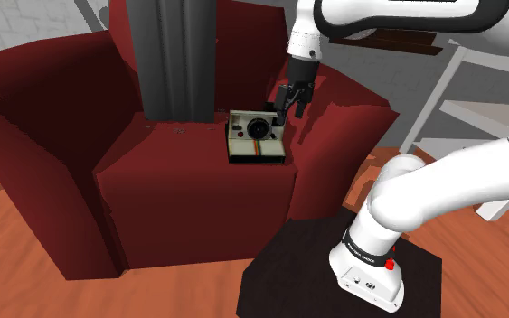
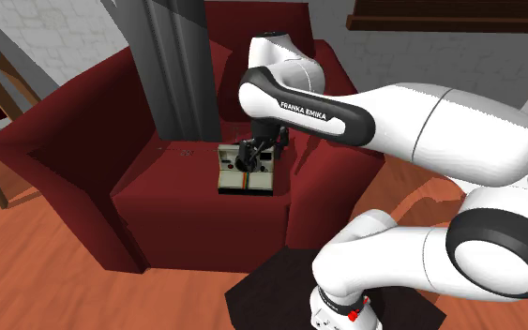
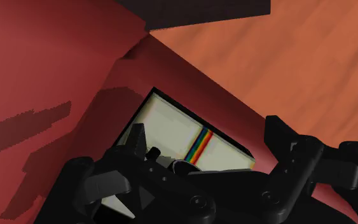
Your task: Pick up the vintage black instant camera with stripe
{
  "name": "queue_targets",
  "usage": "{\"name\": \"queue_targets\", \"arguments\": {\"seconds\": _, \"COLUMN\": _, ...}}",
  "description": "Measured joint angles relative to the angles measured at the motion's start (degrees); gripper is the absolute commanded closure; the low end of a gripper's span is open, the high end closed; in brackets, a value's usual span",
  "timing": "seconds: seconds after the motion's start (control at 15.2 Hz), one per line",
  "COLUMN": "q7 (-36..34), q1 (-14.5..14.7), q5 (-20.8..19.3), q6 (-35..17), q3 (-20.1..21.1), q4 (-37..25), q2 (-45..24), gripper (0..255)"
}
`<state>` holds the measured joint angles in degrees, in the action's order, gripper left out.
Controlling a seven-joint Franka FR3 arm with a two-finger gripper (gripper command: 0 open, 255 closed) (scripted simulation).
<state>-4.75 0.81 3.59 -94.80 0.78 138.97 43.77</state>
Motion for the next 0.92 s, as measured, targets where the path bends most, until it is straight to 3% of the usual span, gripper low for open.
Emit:
{"name": "queue_targets", "arguments": {"seconds": 0.2, "q7": 4.1, "q1": 1.0, "q5": -1.0, "q6": -1.0, "q3": -1.2, "q4": -1.7, "q2": -2.8, "gripper": 0}}
{"name": "queue_targets", "arguments": {"seconds": 0.66, "q7": 27.3, "q1": 6.8, "q5": -4.4, "q6": -5.5, "q3": -5.9, "q4": -13.0, "q2": -19.0, "gripper": 0}}
{"name": "queue_targets", "arguments": {"seconds": 0.92, "q7": 39.4, "q1": 9.8, "q5": -4.7, "q6": -6.4, "q3": -6.6, "q4": -20.8, "q2": -27.8, "gripper": 0}}
